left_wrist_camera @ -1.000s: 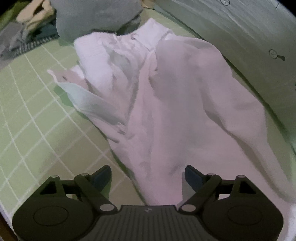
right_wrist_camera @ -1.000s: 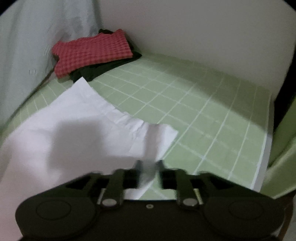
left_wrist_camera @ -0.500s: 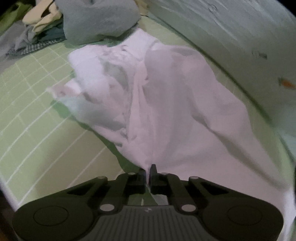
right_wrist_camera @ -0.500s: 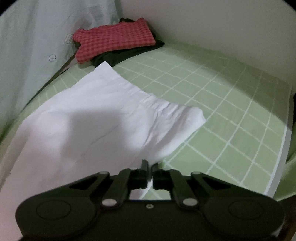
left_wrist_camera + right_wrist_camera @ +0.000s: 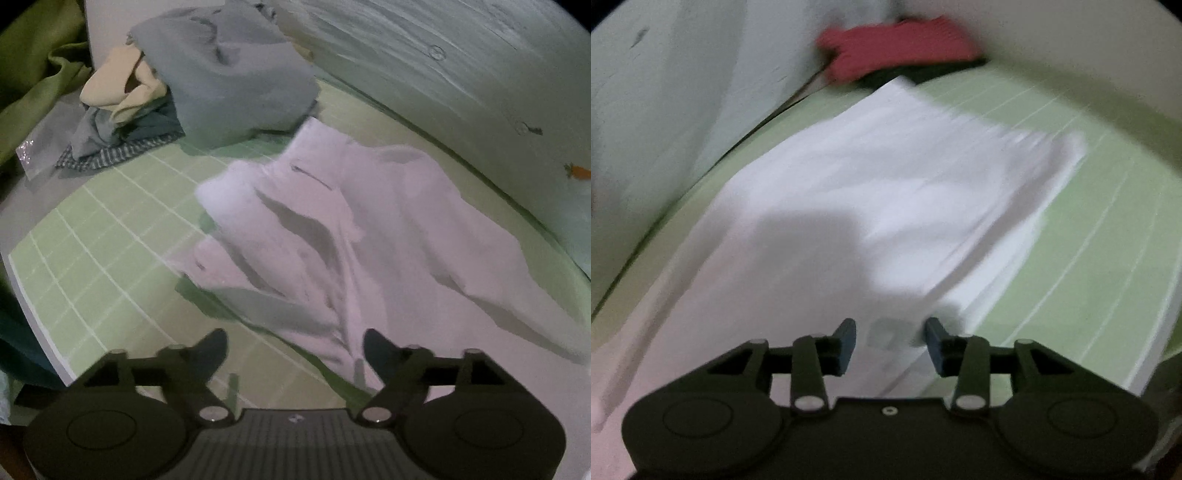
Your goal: Fold clothes
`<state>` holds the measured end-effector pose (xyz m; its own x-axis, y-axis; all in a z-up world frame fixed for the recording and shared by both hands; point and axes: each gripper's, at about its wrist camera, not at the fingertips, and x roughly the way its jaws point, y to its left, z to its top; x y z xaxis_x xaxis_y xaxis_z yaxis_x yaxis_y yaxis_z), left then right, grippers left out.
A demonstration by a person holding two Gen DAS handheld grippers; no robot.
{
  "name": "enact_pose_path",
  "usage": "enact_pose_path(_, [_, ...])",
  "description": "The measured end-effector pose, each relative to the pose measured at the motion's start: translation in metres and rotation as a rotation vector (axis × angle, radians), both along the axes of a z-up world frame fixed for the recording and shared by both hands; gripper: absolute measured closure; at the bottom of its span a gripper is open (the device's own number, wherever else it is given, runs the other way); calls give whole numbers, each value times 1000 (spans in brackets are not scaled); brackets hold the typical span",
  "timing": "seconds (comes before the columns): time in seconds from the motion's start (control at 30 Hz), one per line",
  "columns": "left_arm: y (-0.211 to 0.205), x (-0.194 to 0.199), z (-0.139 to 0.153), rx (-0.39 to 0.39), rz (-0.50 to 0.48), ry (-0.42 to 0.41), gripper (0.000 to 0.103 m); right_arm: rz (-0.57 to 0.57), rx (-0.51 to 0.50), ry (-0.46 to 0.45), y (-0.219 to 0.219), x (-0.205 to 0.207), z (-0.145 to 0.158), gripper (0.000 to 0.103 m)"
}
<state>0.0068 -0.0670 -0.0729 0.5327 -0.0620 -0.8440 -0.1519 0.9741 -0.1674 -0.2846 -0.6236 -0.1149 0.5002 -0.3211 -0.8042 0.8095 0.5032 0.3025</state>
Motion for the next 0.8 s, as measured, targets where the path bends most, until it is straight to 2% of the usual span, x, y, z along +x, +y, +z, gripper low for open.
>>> enact_pose_path(0.13, [31,17,-7,-46,-47,3,9,71,69,-22,63,28,-4,49])
enact_pose_path(0.23, [47,34,-9,-11,-126,13,8,78,147,-65,104,46,-6,44])
enact_pose_path(0.3, [61,47,-10,4,-139,2,8,65,188,-101,126,57,-8,29])
enact_pose_path(0.37, [76,61,-10,19,-152,-8,8,53,195,-114,146,69,-8,26])
enact_pose_path(0.43, [90,75,-8,2,-164,-37,10,45,195,-115,163,81,-8,27])
enact_pose_path(0.47, [94,81,-7,-5,-181,-54,11,36,200,-122,170,85,-8,29])
enact_pose_path(0.57, [102,103,-6,-22,-239,-89,21,30,212,-141,189,95,-11,54])
enact_pose_path(0.6, [103,111,-7,-27,-257,-94,23,33,192,-144,195,99,-11,66])
enact_pose_path(0.67, [102,125,-8,-48,-289,-84,35,58,178,-136,202,106,-15,99])
enact_pose_path(0.73, [101,138,-10,-69,-321,-74,44,17,157,-181,209,100,-3,100])
enact_pose_path(0.8, [99,142,-8,-81,-361,-83,44,18,66,-243,221,83,31,100])
